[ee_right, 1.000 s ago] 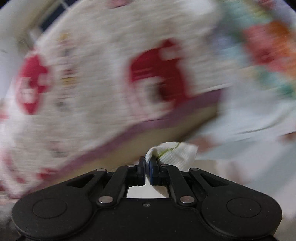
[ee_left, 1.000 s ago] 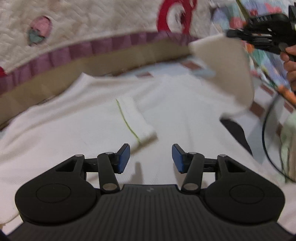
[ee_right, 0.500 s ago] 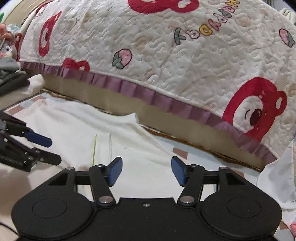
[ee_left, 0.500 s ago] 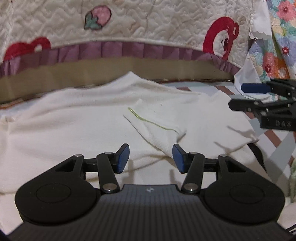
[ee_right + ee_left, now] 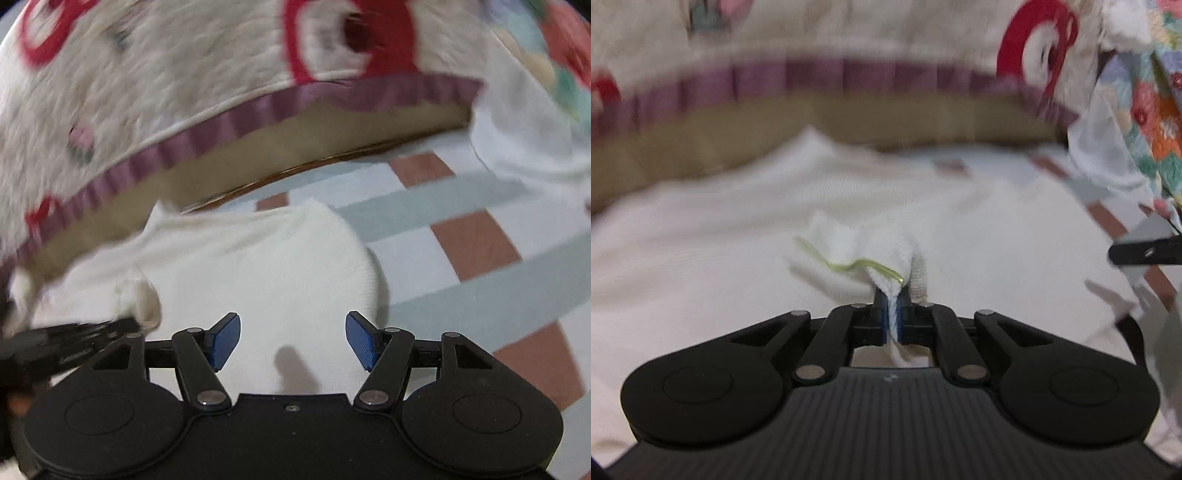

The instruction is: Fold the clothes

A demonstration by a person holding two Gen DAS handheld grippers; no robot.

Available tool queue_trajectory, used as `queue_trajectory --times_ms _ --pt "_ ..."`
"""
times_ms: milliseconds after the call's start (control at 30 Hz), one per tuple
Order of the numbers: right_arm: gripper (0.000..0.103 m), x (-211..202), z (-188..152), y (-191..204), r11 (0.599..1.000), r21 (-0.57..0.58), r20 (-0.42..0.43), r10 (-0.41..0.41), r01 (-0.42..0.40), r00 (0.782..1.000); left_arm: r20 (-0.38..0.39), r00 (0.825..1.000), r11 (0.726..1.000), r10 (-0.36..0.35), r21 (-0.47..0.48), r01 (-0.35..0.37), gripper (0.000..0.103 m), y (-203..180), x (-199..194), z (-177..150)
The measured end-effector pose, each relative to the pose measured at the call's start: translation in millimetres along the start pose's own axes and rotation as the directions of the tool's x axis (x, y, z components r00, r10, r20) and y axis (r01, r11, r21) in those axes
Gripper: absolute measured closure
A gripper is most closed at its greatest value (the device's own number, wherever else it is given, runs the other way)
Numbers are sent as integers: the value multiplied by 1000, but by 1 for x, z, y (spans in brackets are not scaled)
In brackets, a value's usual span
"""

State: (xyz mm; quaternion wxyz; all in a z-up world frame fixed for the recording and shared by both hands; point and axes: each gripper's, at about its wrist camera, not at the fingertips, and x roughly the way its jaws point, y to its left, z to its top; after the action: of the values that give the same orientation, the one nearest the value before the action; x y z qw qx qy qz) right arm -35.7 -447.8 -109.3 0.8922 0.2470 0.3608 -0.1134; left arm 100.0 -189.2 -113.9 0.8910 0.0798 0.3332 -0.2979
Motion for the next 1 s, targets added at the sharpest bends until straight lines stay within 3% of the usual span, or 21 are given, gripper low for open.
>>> queue_trajectory --times_ms 67,200,333,467,667,733,800,833,867,933,1000 --pt "35 2 2 -11 998 64 18 -11 10 1000 110 993 998 45 41 -50 99 -2 -26 12" --pt "35 -2 4 -15 985 143 46 87 -93 995 230 963 990 141 -64 -130 99 21 -66 21" --pt "35 1 -1 7 989 46 -18 138 -137 990 161 957 970 240 -71 -231 99 50 -64 1" --pt "34 9 -8 27 990 -68 -84 122 -127 989 104 960 952 261 -189 -239 99 79 -67 -17" --pt "35 31 -29 52 963 -270 -207 -36 -22 978 119 951 939 284 -236 -251 99 96 -66 -22" --pt "37 32 -35 57 936 -350 -179 -97 29 979 117 952 939 282 -240 -248 99 95 -65 -23" --pt "48 31 -35 62 913 -402 -117 -132 74 984 122 952 939 280 -241 -245 99 93 -65 -27" --pt "76 27 -34 62 909 -409 -87 -125 79 988 127 952 939 279 -242 -243 99 92 -67 -28" --pt "96 20 -32 61 911 -406 -63 -107 72 992 132 951 940 278 -243 -241 99 91 -68 -29" --pt "96 7 -29 59 914 -401 -14 -70 58 997 127 949 937 289 -240 -253 99 90 -69 -31" --pt "96 0 -25 50 932 -359 3 -56 53 998 61 946 926 318 -234 -297 98 92 -64 -33"
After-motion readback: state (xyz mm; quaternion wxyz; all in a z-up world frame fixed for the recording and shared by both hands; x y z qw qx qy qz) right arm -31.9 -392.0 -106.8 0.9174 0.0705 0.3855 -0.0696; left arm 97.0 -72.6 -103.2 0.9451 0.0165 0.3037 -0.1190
